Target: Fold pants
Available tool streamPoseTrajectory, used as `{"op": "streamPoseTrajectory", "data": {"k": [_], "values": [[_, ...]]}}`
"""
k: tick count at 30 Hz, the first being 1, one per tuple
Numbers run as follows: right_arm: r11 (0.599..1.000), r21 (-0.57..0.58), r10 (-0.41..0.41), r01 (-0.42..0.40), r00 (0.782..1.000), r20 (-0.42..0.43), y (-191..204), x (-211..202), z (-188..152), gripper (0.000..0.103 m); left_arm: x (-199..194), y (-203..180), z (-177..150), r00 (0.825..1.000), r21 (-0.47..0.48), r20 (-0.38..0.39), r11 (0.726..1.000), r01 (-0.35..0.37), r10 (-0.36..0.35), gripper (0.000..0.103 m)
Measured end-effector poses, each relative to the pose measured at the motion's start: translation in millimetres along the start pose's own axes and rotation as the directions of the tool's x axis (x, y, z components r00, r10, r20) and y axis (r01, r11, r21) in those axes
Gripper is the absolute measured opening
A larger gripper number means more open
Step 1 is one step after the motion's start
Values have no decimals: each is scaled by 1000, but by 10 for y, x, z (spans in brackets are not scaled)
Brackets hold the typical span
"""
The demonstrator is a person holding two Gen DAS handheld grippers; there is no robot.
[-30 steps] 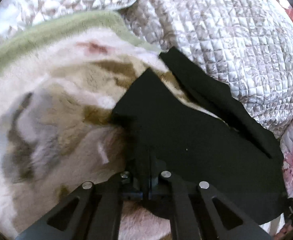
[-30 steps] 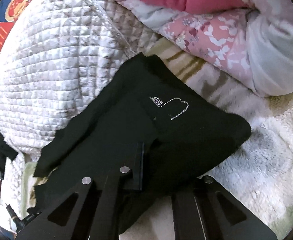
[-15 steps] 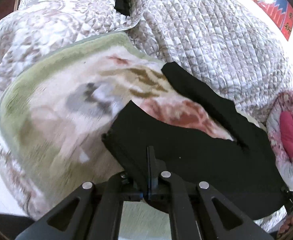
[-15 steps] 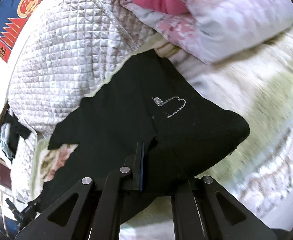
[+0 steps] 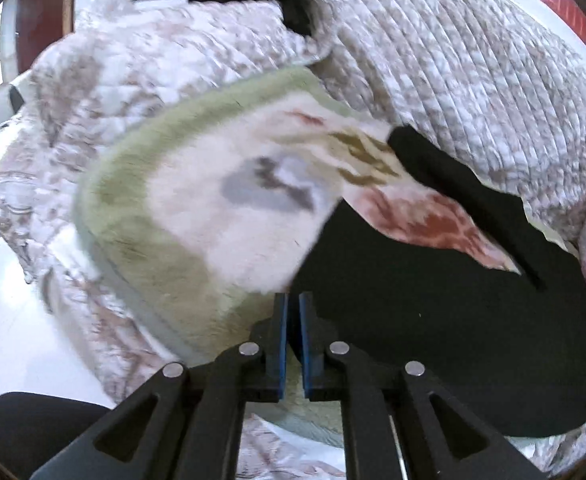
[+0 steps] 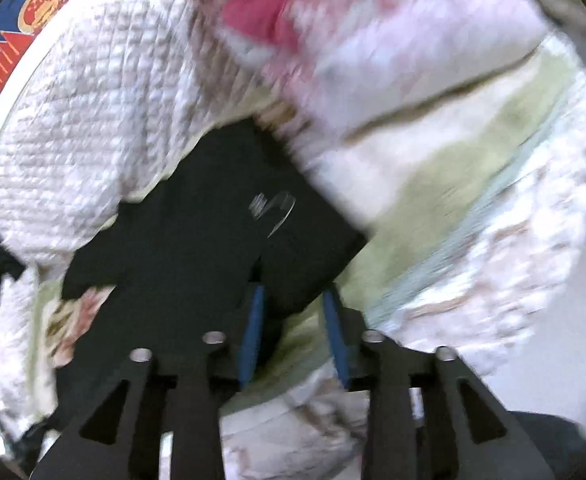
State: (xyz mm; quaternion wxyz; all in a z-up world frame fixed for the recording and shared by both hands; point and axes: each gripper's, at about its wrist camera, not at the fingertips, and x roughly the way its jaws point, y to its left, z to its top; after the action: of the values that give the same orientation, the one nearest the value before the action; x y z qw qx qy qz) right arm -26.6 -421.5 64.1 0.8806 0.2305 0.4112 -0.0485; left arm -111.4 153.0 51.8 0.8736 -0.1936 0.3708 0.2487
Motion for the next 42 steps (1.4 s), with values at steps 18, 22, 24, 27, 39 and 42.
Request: {"op": "streamPoseTrajectory", "data": {"k": [18,22,24,27,39,42], "values": [[967,-249,-65,56,997,-28,406,623,159,35,738,-953,100,990,272,-116,956,111,-82,22],[948,-319,-7,4,1000,-9,612,580,192,35,616,-973,155,997,295,-51,953,75,-62,22],[932,-361,25,-36,999,-35,786,662,176,37,580,-1011,209,995,288,-49,953,92,-81,22],[903,-423,47,-77,996,-81,1064,833,175,37,591,-1135,275,994,322,-46,941,110,-100,24],[888,-453,22,-79,991,-131,1232,1250,188,37,979,-1254,311,995,356,-94,932,72,-41,30],[875,-476,42,-88,994,-106,1294,1152,131,38,887,-1267,328,995,341,-88,936,84,-57,30]]}}
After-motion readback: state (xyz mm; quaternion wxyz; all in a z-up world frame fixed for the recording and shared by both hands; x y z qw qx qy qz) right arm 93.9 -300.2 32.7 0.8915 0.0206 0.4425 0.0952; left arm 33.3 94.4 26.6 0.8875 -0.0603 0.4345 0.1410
